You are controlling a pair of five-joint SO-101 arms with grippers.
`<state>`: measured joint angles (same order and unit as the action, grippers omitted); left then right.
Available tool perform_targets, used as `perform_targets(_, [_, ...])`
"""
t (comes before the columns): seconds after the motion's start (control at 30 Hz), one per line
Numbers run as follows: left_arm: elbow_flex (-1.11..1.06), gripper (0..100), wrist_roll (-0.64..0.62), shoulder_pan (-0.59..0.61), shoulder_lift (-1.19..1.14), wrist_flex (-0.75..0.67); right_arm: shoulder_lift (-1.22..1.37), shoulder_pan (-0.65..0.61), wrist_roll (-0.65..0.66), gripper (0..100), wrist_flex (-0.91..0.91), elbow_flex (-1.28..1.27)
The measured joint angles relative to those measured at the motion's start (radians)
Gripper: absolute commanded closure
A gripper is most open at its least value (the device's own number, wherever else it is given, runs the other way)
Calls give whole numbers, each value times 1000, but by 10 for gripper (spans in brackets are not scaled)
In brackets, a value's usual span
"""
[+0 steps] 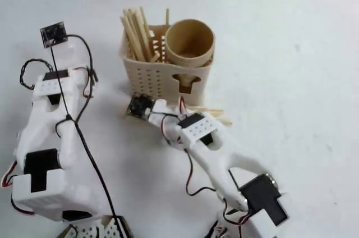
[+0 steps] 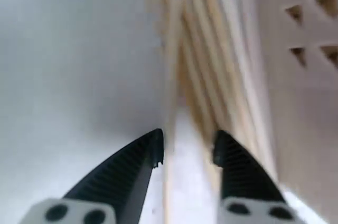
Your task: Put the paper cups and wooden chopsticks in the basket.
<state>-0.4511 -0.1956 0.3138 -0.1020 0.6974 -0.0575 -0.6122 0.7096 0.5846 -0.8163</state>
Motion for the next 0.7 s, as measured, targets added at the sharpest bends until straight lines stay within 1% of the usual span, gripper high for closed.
perform_targets(0.13, [0,835,0,0,0,0,2,2,-3,981,-2,12])
perform_targets(0.2, [0,835,0,0,0,0,2,0,-34,981,2,12])
perform_targets(0.37, [0,835,0,0,0,0,-15,-2,-81,981,83,31])
perform_targets(0.47, [0,835,0,0,0,0,-68,-2,-101,981,126,25])
perform_targets(0.57, [0,835,0,0,0,0,-146,-2,-138,981,140,2])
perform_targets(0.7, [0,835,0,0,0,0,-269,-2,-155,981,140,-61])
